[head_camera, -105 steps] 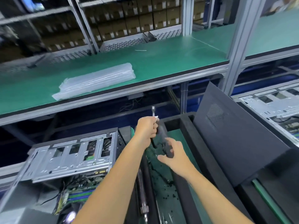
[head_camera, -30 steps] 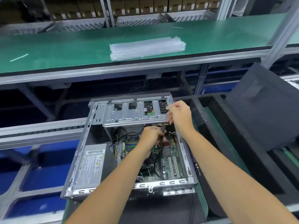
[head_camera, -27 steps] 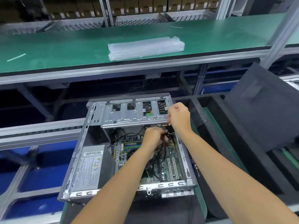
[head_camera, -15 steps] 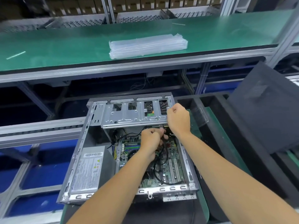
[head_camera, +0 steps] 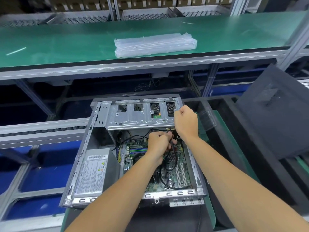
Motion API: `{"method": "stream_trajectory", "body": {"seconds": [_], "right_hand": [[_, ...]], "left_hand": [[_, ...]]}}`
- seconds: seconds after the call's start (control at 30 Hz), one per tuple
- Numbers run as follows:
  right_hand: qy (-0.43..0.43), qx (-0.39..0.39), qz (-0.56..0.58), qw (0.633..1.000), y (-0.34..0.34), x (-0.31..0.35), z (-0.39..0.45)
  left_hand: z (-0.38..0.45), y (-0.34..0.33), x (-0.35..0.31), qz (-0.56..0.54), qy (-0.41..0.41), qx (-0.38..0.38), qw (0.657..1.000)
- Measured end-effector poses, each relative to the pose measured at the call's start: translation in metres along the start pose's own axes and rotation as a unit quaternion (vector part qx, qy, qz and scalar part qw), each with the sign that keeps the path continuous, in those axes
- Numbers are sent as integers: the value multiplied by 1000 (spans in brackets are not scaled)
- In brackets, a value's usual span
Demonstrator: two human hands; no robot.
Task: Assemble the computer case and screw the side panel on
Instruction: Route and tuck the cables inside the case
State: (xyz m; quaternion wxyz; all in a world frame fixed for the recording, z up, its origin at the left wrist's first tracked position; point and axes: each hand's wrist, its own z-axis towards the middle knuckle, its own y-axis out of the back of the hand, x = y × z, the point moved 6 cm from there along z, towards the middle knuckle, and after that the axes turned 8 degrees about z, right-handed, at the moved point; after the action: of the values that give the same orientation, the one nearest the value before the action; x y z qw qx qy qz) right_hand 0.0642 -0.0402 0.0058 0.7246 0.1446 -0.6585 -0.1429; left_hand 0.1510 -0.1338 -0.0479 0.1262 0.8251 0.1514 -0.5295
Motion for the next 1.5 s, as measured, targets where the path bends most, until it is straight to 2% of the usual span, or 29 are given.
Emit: {"method": "stream_trajectory", "body": {"seconds": [0.23,0.4,0.6,0.7,0.87,0.93,1.03,1.1,1.2,1.27,1.37,1.5], "right_hand": [[3,-3,2,1000,1,1,-1],[5,1,1,1000,0,-1,-1],[16,10,-16,1000,-2,2,-6],[24,12,-20,999,-2,2,-8],[27,16,-17,999,-1,4,-9],[29,17,-17,999,-1,4,-8],[21,14,-15,1000,0,4,-8],[18,14,-13,1000,-1,3,-7],[13,20,-10,1000,-1,2,-7],[12,24,-9,1000,-2,2,-6],[17,25,-19,999,-2,3,-5],[19,29,-29,999,-4,2,-4]], "left_hand": [[2,1,-1,8,-22,-10,1000],[1,1,-2,-9,3,-19,1000],[0,-3,-2,-51,61,-72,994],[0,-2,-2,-64,65,-85,992],[3,-2,-1,-67,78,-50,993],[7,3,-3,-14,79,8,997],[11,17,0,131,67,96,984],[15,31,6,206,75,111,969],[18,50,9,201,96,128,967],[24,64,6,265,72,121,954],[32,80,-4,391,-15,72,918],[34,71,-10,524,-133,116,833]]}}
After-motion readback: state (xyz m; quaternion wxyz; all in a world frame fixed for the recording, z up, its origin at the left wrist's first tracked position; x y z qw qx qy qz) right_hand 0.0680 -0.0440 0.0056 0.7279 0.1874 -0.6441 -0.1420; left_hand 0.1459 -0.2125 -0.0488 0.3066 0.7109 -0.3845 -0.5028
